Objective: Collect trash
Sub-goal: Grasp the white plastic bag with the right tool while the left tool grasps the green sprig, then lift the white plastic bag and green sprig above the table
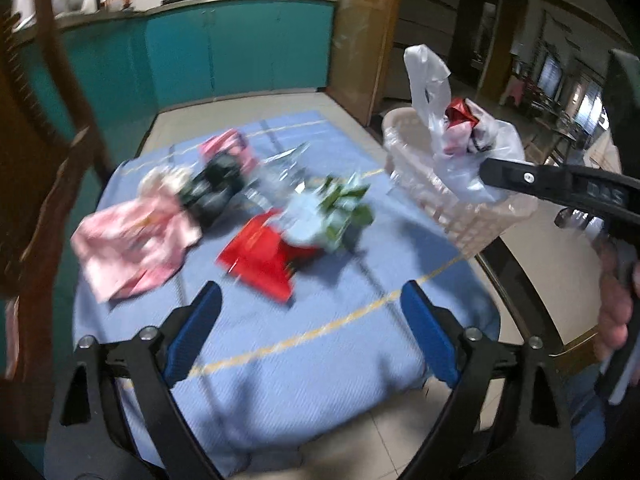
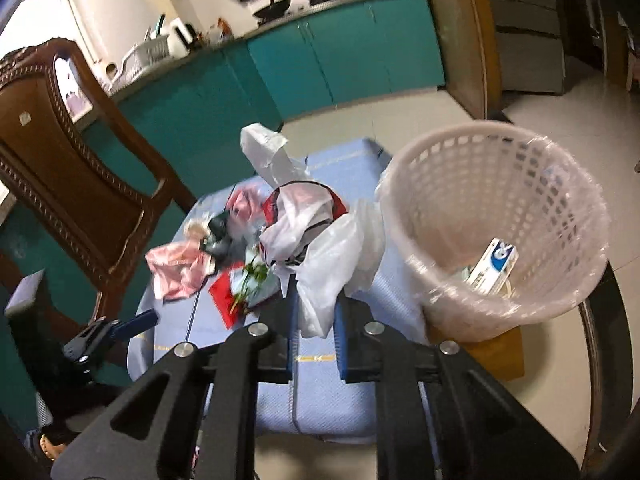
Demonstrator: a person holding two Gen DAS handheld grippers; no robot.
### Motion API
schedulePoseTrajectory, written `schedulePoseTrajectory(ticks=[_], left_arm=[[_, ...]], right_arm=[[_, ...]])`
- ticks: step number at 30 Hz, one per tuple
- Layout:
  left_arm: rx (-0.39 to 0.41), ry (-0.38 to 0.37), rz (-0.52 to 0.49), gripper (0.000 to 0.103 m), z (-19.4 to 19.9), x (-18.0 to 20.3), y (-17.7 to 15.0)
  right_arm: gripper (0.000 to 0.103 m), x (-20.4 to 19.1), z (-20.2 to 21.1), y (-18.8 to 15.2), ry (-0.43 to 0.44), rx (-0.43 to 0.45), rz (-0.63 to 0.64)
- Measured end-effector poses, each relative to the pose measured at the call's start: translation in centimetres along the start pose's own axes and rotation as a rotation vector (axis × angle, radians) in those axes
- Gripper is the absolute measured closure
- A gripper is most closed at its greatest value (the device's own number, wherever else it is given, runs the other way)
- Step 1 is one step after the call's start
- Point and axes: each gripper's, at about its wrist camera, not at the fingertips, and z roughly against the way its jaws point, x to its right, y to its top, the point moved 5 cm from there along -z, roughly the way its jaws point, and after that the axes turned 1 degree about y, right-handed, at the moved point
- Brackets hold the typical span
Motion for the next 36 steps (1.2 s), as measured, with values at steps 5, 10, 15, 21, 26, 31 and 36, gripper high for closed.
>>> schedulePoseTrajectory(ticks=[5, 10, 15, 21, 26, 31, 36], left_arm=[[-0.044, -0.021, -0.008, 0.043, -4.1, 1.6, 2.4], [-0.109, -0.01, 0.021, 0.099, -6.2, 1.1, 1.9], [-0.032, -0.018, 0.03, 0.099, -3.4, 0.6, 2.4], [0.087, -0.095, 0.089, 0.099, 3.6, -1.1, 3.3], [0.177, -0.134, 0.167, 0.099, 9.2, -3.8, 2.4], [0.16, -0.052, 0.21, 0.099, 10.2, -7.1, -0.7], [0.11, -0.036, 0.242, 0.099, 9.2, -8.1, -2.5]], right_arm=[[0.087, 0.6, 0.2, 0.4, -0.001, 0.0, -0.019], [0.087, 0.6, 0.3, 0.4, 0.006, -0.003, -0.012], [0.087, 0.6, 0.4, 0.4, 0.01, -0.005, -0.009], [0.087, 0.1, 0.4, 0.1, 0.014, -0.003, 0.006], [0.087, -1.5, 0.3, -0.7, 0.039, -0.01, 0.053], [0.087, -4.5, 0.2, -2.0, 0.069, -0.027, 0.125], [0.087, -7.2, -0.3, -3.3, 0.084, -0.046, 0.18]])
